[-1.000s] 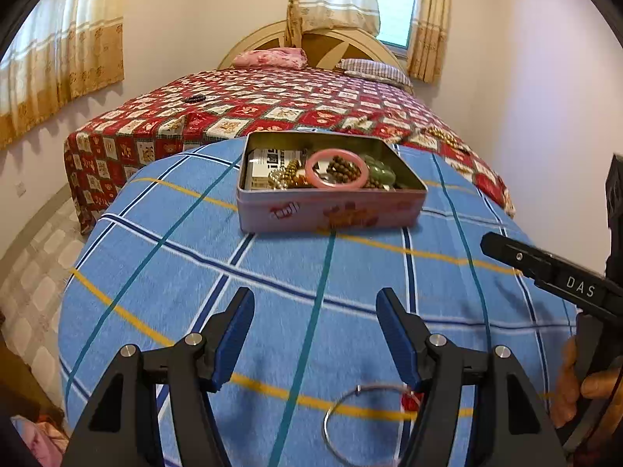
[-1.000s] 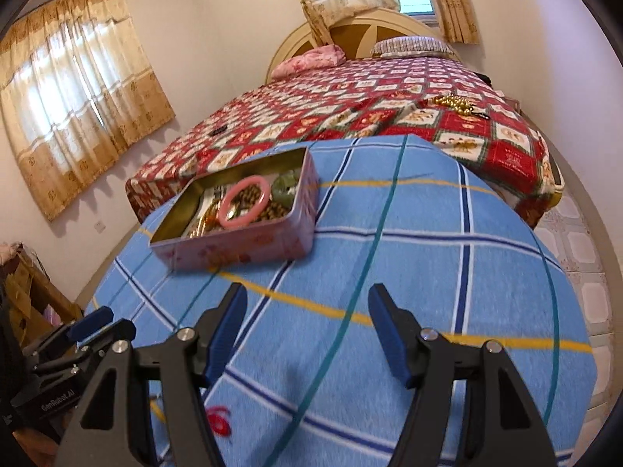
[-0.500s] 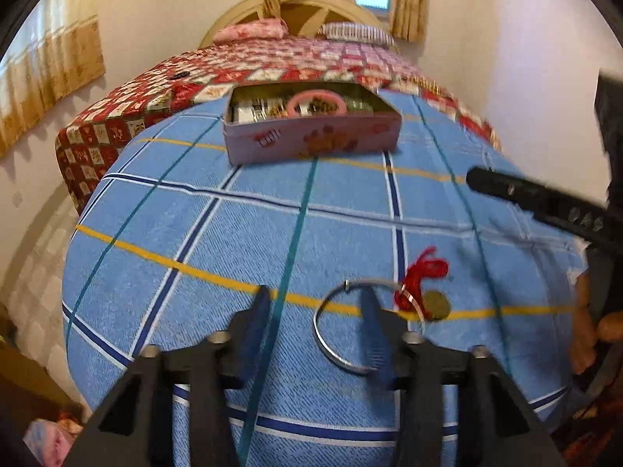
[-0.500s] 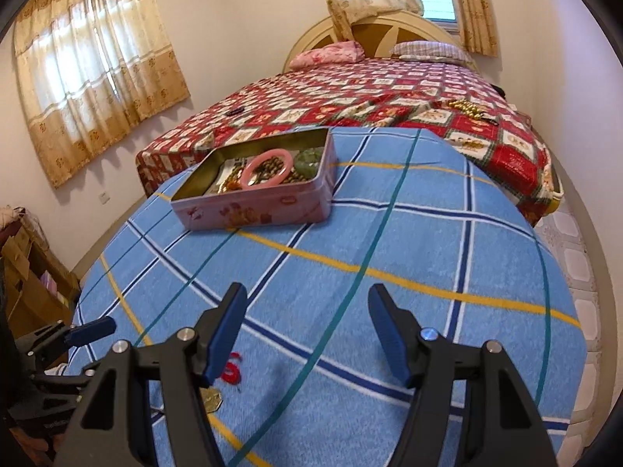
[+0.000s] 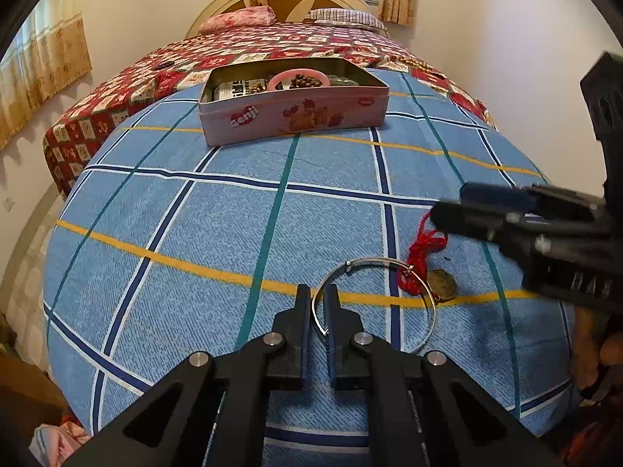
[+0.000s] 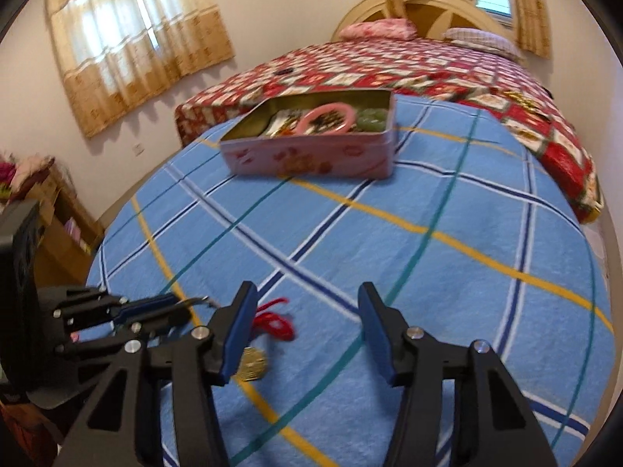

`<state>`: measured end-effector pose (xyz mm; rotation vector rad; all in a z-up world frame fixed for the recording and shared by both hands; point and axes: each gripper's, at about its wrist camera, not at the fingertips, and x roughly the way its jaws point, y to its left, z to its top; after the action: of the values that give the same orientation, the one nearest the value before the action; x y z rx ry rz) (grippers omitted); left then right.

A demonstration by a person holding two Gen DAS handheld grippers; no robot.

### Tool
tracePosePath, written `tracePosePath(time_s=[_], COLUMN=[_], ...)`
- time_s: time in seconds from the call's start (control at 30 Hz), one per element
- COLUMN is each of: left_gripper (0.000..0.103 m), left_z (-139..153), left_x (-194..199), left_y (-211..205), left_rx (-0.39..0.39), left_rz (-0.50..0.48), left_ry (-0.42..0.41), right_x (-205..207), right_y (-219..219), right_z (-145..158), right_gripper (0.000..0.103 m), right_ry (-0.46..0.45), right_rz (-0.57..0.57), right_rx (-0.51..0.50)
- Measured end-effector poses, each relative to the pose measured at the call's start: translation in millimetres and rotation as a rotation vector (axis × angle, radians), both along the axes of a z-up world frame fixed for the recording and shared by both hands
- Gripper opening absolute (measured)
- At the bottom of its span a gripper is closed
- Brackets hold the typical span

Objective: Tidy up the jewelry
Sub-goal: 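Grasp the large silver hoop with left gripper while right gripper nears the red tassel, then close the right gripper on the red tassel with gold coin and lift it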

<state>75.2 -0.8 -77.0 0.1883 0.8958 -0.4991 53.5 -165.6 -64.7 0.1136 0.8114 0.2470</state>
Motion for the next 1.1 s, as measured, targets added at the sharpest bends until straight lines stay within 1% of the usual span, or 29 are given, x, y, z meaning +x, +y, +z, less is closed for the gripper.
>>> tracePosePath(time_s=[0.07, 0.13, 0.2, 0.23, 0.27, 0.4, 0.5, 0.63, 0.67, 0.77, 0.8, 0.87, 0.93, 1.0, 1.03, 1.1], left_gripper=[0.004, 0.004, 0.004, 0.004, 0.004, 0.004, 0.004, 0.005, 0.005, 0.005, 0.005, 0.005, 0.005, 0.005, 0.005, 0.005], left_z=[1.9, 4.9, 7.2, 7.9, 8.8, 11.5, 15.3, 18.2, 19.4, 23.5, 25.3, 27.1, 29.2, 31.2, 31.7, 32.5], left_x=[1.1, 1.9, 5.1, 7.0, 9.0, 15.3, 16.2, 16.7, 16.3, 17.3, 17.5, 17.7, 18.1, 17.9, 18.0, 17.9], left_y=[3.0, 6.3, 9.2, 11.2, 13.3, 20.4, 23.4, 26.1, 27.0, 32.0, 34.5, 37.3, 40.3, 43.3, 44.2, 45.6], left_rx=[-0.025, -0.039, -0.039, -0.038, -0.039, -0.058, -0.065, -0.071, -0.071, -0.077, -0.080, -0.081, -0.083, -0.089, -0.090, -0.092], left_rz=[0.011, 0.023, 0.041, 0.051, 0.062, 0.101, 0.111, 0.117, 0.120, 0.135, 0.143, 0.150, 0.158, 0.164, 0.166, 0.170], left_ry=[0.003, -0.007, -0.017, -0.020, -0.023, -0.027, -0.040, -0.049, -0.054, -0.063, -0.067, -0.072, -0.078, -0.082, -0.083, -0.085], right_x=[0.3, 0.0, 0.9, 2.3, 2.8, 4.5, 10.4, 9.5, 9.9, 8.9, 7.6, 4.5, 2.8, 4.8, 6.7, 12.0], right_y=[5.4, 10.7, 14.8, 16.7, 18.5, 16.9, 4.0, -9.1, -10.3, -9.4, -6.1, 4.5, 14.7, 25.6, 26.8, 33.0], right_z=[-2.2, -6.1, -11.9, -14.5, -17.2, -15.2, -7.2, 5.7, 6.9, 4.2, 1.6, -3.6, -7.3, -11.8, -13.2, -14.0], right_gripper=[0.052, 0.052, 0.042, 0.018, 0.007, 0.008, 0.008, 0.008, 0.012, 0.014, 0.016, 0.023, 0.023, 0.035, 0.043, 0.045], right_ry=[0.008, 0.020, 0.041, 0.052, 0.065, 0.050, 0.027, -0.002, 0.006, 0.053, 0.072, 0.097, 0.109, 0.124, 0.125, 0.114], right_rz=[0.021, 0.036, 0.050, 0.055, 0.061, 0.058, 0.000, -0.038, -0.031, 0.004, 0.019, 0.047, 0.076, 0.097, 0.098, 0.105], right_rx=[-0.016, -0.049, -0.075, -0.089, -0.103, -0.091, -0.049, -0.001, 0.010, 0.091, 0.104, 0.086, 0.068, 0.043, 0.039, 0.019])
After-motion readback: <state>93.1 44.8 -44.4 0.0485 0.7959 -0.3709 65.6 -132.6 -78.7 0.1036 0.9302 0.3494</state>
